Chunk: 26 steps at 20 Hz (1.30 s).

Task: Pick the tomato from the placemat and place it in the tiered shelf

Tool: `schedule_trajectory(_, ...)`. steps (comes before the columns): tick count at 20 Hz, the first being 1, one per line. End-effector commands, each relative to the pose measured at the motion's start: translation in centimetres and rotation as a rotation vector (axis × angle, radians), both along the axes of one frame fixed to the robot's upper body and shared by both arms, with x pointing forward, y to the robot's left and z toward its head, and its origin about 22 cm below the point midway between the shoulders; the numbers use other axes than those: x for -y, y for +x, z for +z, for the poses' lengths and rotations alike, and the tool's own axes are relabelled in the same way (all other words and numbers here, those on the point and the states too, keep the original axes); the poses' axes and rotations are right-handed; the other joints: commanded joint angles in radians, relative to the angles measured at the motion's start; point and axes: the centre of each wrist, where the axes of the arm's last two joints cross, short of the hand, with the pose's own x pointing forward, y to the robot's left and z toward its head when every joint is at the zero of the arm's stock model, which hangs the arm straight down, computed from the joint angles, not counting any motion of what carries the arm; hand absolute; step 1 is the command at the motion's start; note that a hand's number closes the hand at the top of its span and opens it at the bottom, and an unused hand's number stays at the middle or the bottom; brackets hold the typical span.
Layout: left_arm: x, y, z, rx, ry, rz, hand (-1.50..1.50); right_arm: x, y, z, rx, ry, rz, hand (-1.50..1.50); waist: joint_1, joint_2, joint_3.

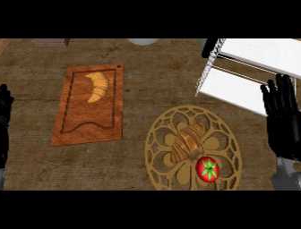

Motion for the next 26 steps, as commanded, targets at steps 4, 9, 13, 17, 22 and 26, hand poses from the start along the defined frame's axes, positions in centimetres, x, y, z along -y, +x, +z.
schedule_trajectory(4,-0.8,-0.5,-1.9,-0.168,-0.125,-0.048,0.0,-8.2,-0.7,1.4,0.098,-0.286,0.199,1.5,-0.003,-0.006,0.011)
schedule_trajectory(9,-0.7,-2.1,-3.9,-0.314,-0.247,-0.049,0.0,-2.6,-1.7,-3.5,-0.045,-0.644,-0.265,1.5,-0.05,-0.009,0.002)
schedule_trajectory(13,-2.3,-1.9,-4.0,-0.333,-0.278,-0.087,0.0,-13.5,-6.6,-5.1,-0.003,-0.587,-0.151,-1.5,-0.026,-0.01,0.008)
schedule_trajectory(17,-2.7,-1.6,-4.6,-0.347,-0.3,-0.077,0.0,-16.4,-10.7,-5.7,-0.049,-0.68,-0.127,-1.5,-0.034,-0.011,0.009)
schedule_trajectory(22,-2.3,-2.1,-4.2,-0.347,-0.297,-0.084,0.0,-12.5,-11.0,-7.6,-0.21,-0.993,-0.229,-1.5,-0.045,-0.016,0.004)
schedule_trajectory(26,-3.3,-2.0,-3.9,-0.347,-0.301,-0.07,0.0,-10.5,-11.3,-6.3,-0.38,-1.185,-0.225,-1.5,-0.054,-0.015,0.003)
